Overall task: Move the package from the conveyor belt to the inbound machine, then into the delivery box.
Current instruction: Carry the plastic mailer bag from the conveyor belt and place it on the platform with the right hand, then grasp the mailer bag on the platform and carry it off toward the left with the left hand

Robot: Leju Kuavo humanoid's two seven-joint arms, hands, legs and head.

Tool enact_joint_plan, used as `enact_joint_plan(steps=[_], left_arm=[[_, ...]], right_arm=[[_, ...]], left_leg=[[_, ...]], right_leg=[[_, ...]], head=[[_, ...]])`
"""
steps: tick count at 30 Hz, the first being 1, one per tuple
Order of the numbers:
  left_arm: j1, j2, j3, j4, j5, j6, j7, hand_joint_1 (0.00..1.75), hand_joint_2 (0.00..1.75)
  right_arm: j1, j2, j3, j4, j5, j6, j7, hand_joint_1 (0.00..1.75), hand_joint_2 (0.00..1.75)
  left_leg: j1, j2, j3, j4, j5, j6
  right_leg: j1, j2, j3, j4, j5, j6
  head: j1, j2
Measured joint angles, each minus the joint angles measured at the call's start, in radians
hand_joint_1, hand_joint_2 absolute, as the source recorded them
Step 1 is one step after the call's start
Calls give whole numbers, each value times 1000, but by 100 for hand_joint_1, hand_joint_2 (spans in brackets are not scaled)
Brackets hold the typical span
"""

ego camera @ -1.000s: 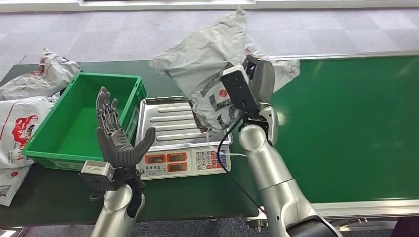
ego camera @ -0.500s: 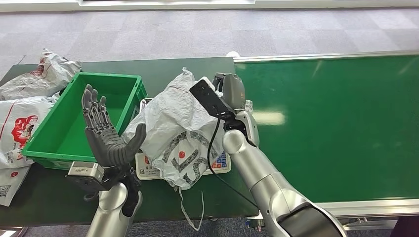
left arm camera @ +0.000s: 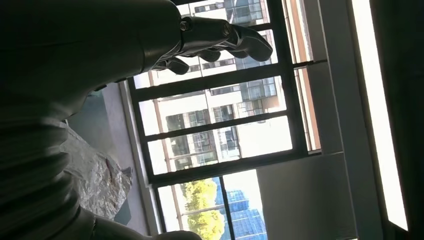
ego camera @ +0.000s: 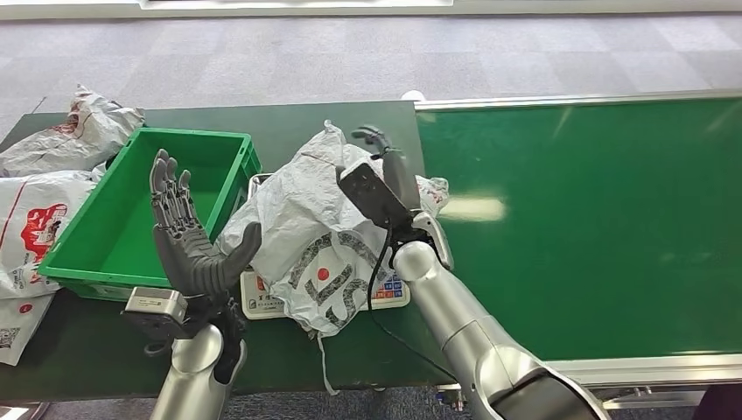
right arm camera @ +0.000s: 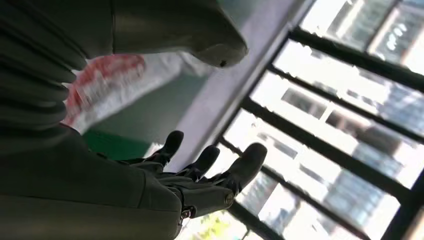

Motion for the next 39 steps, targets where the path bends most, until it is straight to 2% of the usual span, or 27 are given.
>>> enact_joint_plan(steps=[2, 5, 8, 12, 16, 18, 22, 28, 32, 39], left_arm=[[2, 0, 5, 5, -50, -3, 19, 0, 175], [0, 0, 7, 24, -148, -3, 63, 0, 175], [-8, 0, 7, 64, -259, -3, 106, 0, 175], [-26, 2, 4, 126, -369, -29, 158, 0, 175], [-88, 17, -26, 230, -625, -142, 304, 0, 175], [-121, 25, -48, 295, -742, -192, 350, 0, 175], [-191, 33, -85, 437, -857, -248, 361, 0, 175], [-244, 44, -98, 561, -875, -251, 343, 0, 175], [-255, 49, -98, 587, -871, -251, 340, 169, 175], [-261, 53, -98, 597, -841, -246, 321, 175, 175]], right_arm=[[60, -6, -20, -177, 54, -110, -11, 0, 175], [152, -6, -48, -440, 184, -202, -57, 0, 175], [235, 2, -90, -680, 267, -225, -105, 0, 175], [310, 5, -125, -894, 279, -226, -126, 0, 175], [354, 5, -144, -1001, 243, -224, -146, 0, 175], [362, 5, -148, -1027, 229, -223, -150, 0, 175], [366, 4, -150, -1044, 205, -223, -147, 0, 175], [366, 4, -150, -1039, 189, -222, -133, 0, 175], [365, 4, -150, -1036, 194, -222, -123, 0, 175], [365, 4, -150, -1028, 213, -222, -105, 0, 175]], left_leg=[[0, 0, 0, 0, -1, 0], [-1, 1, 0, 0, -2, 1], [-1, 0, 0, 0, -2, 1], [-1, 2, 1, 0, -3, 2], [-1, 1, 1, 0, -3, 2], [-1, 2, 2, 0, -3, 2], [-1, 4, 2, 0, -2, 2], [-1, 3, 2, 0, -2, 2], [-1, 3, 1, 0, -2, 2], [-1, 3, 1, 0, -2, 2]], right_leg=[[0, 0, 0, 0, 0, 0], [-1, 1, 0, 0, -1, 0], [-1, 0, 0, 0, -2, 1], [-1, 1, 0, 0, -2, 1], [-1, -1, 1, -1, -2, 1], [-1, 1, 1, -1, -1, 1], [-1, 3, 1, -1, 0, 1], [-1, 3, 1, 0, 0, 1], [-1, 3, 1, 0, -1, 1], [-1, 2, 1, 0, -1, 1]], head=[[0, 0], [0, 0], [0, 0], [0, 0], [0, 0], [0, 0], [0, 0], [0, 0], [0, 0], [0, 0]])
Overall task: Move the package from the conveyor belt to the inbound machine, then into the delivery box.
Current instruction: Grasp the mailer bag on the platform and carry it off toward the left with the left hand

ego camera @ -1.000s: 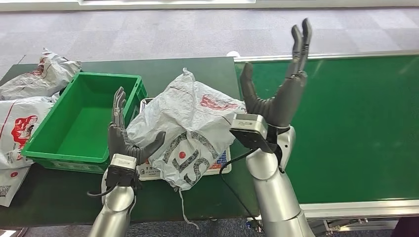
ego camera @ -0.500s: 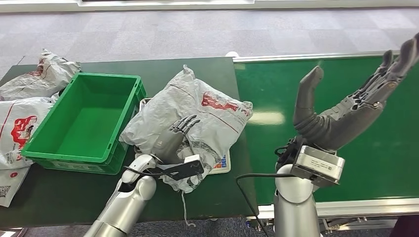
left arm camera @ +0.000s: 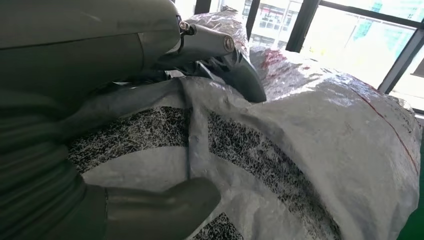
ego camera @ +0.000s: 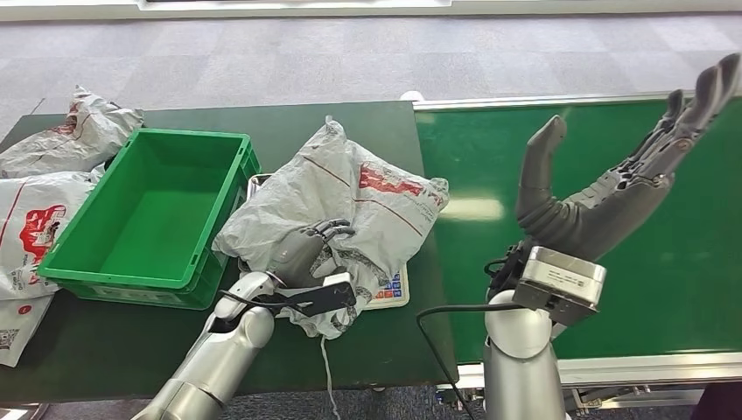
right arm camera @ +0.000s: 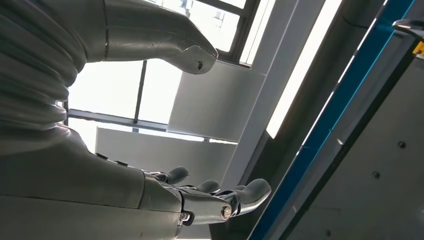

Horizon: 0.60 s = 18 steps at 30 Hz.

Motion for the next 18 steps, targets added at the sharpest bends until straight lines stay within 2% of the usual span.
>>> enact_joint_plan(steps=[10, 18], left_arm=[[-4, 10, 21, -52, 108, 11, -59, 175, 175], [-4, 14, 36, -76, 123, 11, -67, 175, 175]], right_arm=[[-1, 0, 0, 50, 13, 0, 19, 0, 175], [-2, 0, 0, 72, 17, 0, 21, 0, 175]], left_leg=[[0, 0, 0, 0, 0, 0], [0, 0, 0, 0, 0, 0]], right_leg=[[0, 0, 0, 0, 0, 0], [0, 0, 0, 0, 0, 0]], head=[[0, 0], [0, 0]])
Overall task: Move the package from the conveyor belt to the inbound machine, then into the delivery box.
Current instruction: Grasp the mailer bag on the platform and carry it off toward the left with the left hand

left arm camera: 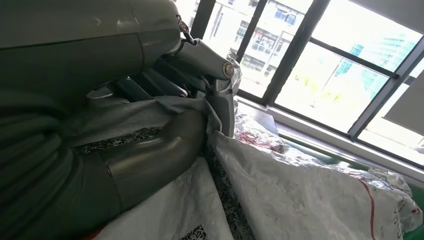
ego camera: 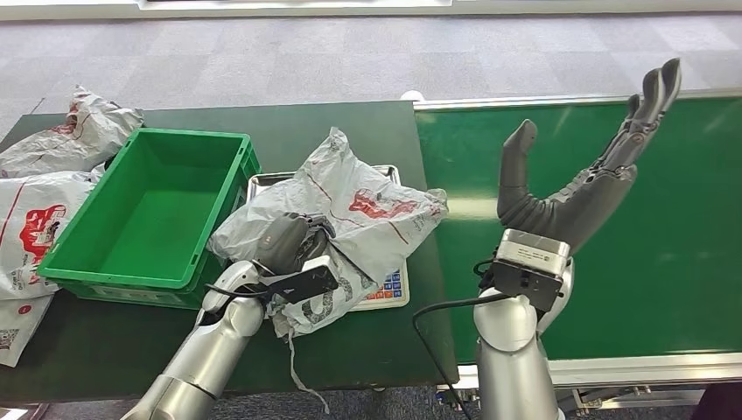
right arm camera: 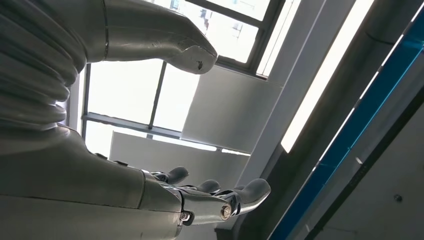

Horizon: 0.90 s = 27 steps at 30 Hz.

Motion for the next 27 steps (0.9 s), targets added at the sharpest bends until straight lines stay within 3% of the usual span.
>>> enact_joint_plan(steps=[5, 8, 11, 14, 16, 18, 21, 24, 27], left_arm=[[2, 1, 6, -10, 27, 6, -11, 175, 175], [4, 1, 33, -27, 74, 69, -24, 175, 175], [-5, 4, 79, -32, 38, 275, 7, 175, 175], [-34, 17, 147, -28, -147, 509, 72, 175, 175], [-56, 21, 239, -54, -322, 585, 59, 175, 175], [-84, 10, 379, -102, -432, 602, -44, 175, 175], [-143, -20, 612, -160, -468, 605, -215, 175, 175], [-179, -39, 773, -201, -503, 610, -254, 175, 175], [-197, -54, 874, -246, -566, 611, -260, 175, 175]], right_arm=[[0, 0, 0, 7, 4, 0, 10, 0, 175], [-1, 0, -1, 23, -4, 0, 11, 0, 175], [1, 0, -7, 42, -24, 0, -13, 0, 175], [3, 0, -16, 57, -40, 0, -26, 0, 175], [3, 0, -19, 65, -46, 0, -24, 0, 175], [3, -1, -19, 72, -49, 0, -18, 0, 175], [2, -1, -19, 79, -47, 0, -7, 0, 175], [2, 0, -19, 82, -38, 0, -5, 0, 175], [2, 0, -19, 82, -32, 0, -4, 0, 175]], left_leg=[[0, 0, 0, 0, 0, 0], [0, 0, 0, 0, 0, 0], [0, 0, 0, 0, 0, 0], [1, 0, 0, 0, 1, -1], [1, 0, 0, 0, 1, -1], [1, 1, 0, 0, 1, -1], [1, 1, 0, 0, 1, -1], [1, 1, 0, 0, 1, -1], [1, 0, 0, 0, 1, -1]], right_leg=[[0, 0, 0, 0, 0, 0], [0, 0, 0, 0, 0, 0], [0, 0, 0, 0, 0, 0], [1, 0, 0, 0, 0, 0], [1, 1, 0, 1, 0, 0], [1, 1, -1, 1, 0, 0], [1, 2, -1, 1, 0, 0], [1, 1, -1, 1, 0, -1], [1, 0, -1, 1, 0, -1]], head=[[0, 0], [0, 0], [0, 0], [0, 0], [0, 0], [0, 0], [0, 0], [0, 0], [0, 0]])
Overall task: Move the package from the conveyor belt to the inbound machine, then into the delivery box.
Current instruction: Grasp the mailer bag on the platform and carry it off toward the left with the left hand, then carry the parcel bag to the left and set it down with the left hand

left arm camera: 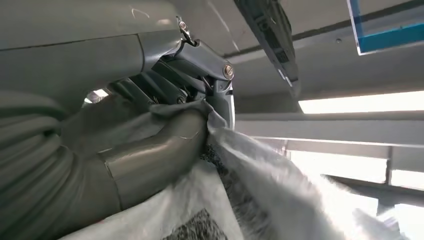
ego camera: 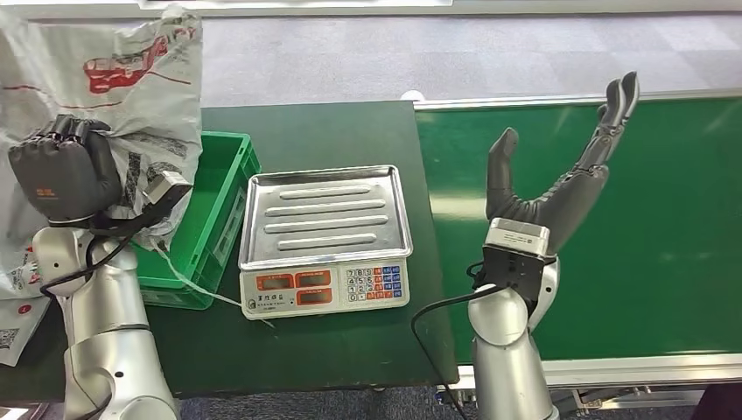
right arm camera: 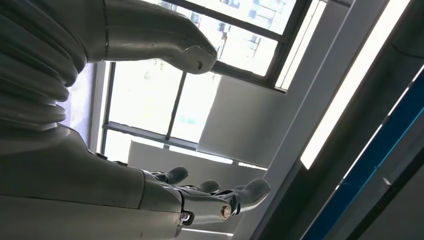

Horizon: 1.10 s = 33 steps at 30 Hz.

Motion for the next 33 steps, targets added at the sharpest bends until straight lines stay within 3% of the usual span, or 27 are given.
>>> enact_joint_plan(steps=[4, 9, 12, 13, 14, 15, 17, 18, 19, 21, 22, 23, 24, 26, 28, 29, 33], left_arm=[[-6, -10, 105, -67, -53, 0, -3, 175, 175], [-6, -10, 170, -118, -79, 0, -1, 175, 175], [5, -1, 174, -127, -111, 0, 75, 175, 175], [18, 11, 163, -127, -123, 0, 137, 175, 175], [34, 34, 142, -123, -129, 0, 215, 163, 175], [52, 67, 108, -112, -130, 0, 310, 119, 175], [70, 149, -6, -57, -131, 0, 575, 32, 87], [68, 189, -90, -16, -131, 0, 746, 0, 44], [59, 224, -192, 35, -132, 0, 920, 0, 0], [45, 271, -398, 144, -129, 0, 1177, 0, 0], [48, 284, -486, 191, -127, 0, 1229, 0, 0], [59, 292, -549, 221, -125, 0, 1224, 0, 0], [72, 295, -590, 236, -124, 0, 1164, 0, 0], [89, 291, -599, 246, -124, 0, 936, 0, 0], [95, 279, -542, 245, -123, 1, 726, 0, 0], [99, 271, -507, 240, -121, 1, 661, 0, 0], [111, 226, -358, 202, -108, 1, 485, 0, 0]], right_arm=[[0, 0, 0, 2, 2, 0, 1, 0, 175], [0, 0, 0, 2, 2, 0, 2, 0, 175], [0, 0, 0, 2, 3, 0, 3, 0, 175], [0, 0, 0, 2, 4, 0, 4, 0, 175], [0, 0, -1, 2, 6, 0, 5, 0, 175], [0, 0, -1, 2, 7, 0, 5, 0, 175], [1, 0, -5, 2, 6, 0, -1, 0, 175], [1, 0, -7, 2, 6, 0, -4, 0, 175], [2, 0, -8, 2, 7, 0, -7, 0, 175], [2, 0, -10, 1, 15, 0, -5, 0, 175], [2, 0, -10, 0, 21, 0, 0, 0, 175], [3, 0, -10, -2, 27, 0, 6, 0, 175], [3, 0, -10, -3, 31, 0, 14, 0, 175], [4, 0, -10, -4, 37, 0, 25, 0, 175], [4, 0, -10, -3, 38, 0, 30, 0, 175], [4, 0, -10, -3, 37, 0, 31, 0, 175], [4, 0, -10, -3, 28, 0, 31, 0, 175]], left_leg=[[0, 1, 0, 0, 0, 0], [0, 0, 0, 0, 0, 0], [0, 1, 0, 0, 0, 0], [0, 2, 1, 0, 0, 0], [0, 3, 1, 0, 0, 0], [0, 4, 2, 0, 0, 0], [1, 4, 1, 0, 1, -2], [2, 3, 0, 0, 2, -3], [2, 0, -1, 0, 2, -3], [1, -5, 0, -1, 3, -3], [0, -5, 1, -1, 3, -3], [0, -4, 1, -1, 2, -3], [0, -2, 0, -1, 2, -3], [0, 1, -1, -1, 2, -3], [-1, 2, 0, 0, 2, -3], [-1, 2, 0, 0, 2, -3], [1, 1, -1, 0, 2, -3]], right_leg=[[0, 1, 0, 0, 0, 0], [0, -1, 0, 0, 0, 0], [0, 0, 0, 0, 0, 0], [0, 1, 0, 0, 0, 0], [0, 3, -1, 0, 0, 0], [0, 4, -2, 0, 0, -1], [0, 4, -6, 0, 0, -2], [0, 2, -7, 0, 1, -2], [0, -1, -6, 0, 0, -2], [0, -7, 0, 0, -1, -1], [0, -8, 3, 0, -1, -1], [0, -8, 3, 0, 0, -2], [0, -6, 2, 0, 1, -2], [-1, -1, -1, 0, 2, -2], [-1, 0, -2, 0, 3, -2], [-1, 1, -2, 0, 2, -2], [-1, 0, -2, 0, 2, -3]], head=[[0, 0], [0, 0], [0, 0], [0, 0], [0, 0], [0, 0], [0, 0], [0, 0], [0, 0], [0, 0], [0, 0], [0, 0], [0, 0], [0, 0], [0, 0], [0, 0], [0, 0]])
